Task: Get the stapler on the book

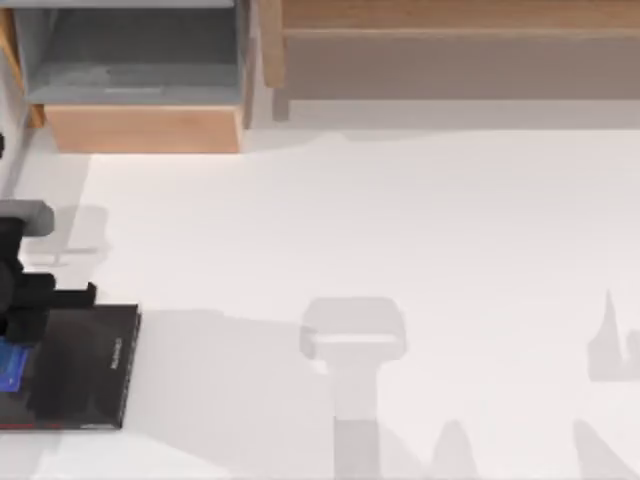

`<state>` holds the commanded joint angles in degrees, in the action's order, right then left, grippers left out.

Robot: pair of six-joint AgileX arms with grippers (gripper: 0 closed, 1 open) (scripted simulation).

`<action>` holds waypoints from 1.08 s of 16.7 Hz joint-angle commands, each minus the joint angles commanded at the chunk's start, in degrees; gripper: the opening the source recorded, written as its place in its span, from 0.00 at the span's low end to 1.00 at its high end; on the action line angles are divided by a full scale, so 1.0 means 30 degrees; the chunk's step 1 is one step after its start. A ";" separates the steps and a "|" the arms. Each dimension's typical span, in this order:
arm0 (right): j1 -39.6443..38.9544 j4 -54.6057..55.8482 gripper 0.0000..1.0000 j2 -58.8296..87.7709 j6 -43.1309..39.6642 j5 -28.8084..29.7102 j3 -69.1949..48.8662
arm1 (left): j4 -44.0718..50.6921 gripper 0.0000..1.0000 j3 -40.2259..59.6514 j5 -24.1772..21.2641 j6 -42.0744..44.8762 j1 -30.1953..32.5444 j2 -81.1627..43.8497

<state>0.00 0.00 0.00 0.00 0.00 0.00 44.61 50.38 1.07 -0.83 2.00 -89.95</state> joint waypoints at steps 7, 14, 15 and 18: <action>0.0000 0.0000 1.00 0.0000 0.0000 0.0000 0.0000 | -0.0266 0.15 -0.0148 -0.0002 0.0005 0.0003 -0.0113; 0.0000 0.0000 1.00 0.0000 0.0000 0.0000 0.0000 | -0.0266 0.68 -0.0148 -0.0002 0.0005 0.0003 -0.0113; 0.0000 0.0000 1.00 0.0000 0.0000 0.0000 0.0000 | -0.0266 0.75 -0.0148 -0.0002 0.0005 0.0003 -0.0113; 0.0000 0.0000 1.00 0.0000 0.0000 0.0000 0.0000 | -0.0266 0.98 -0.0148 -0.0002 0.0005 0.0003 -0.0113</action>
<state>0.00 0.00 0.00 0.00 0.00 0.00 43.81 49.94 1.06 -0.82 2.01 -90.29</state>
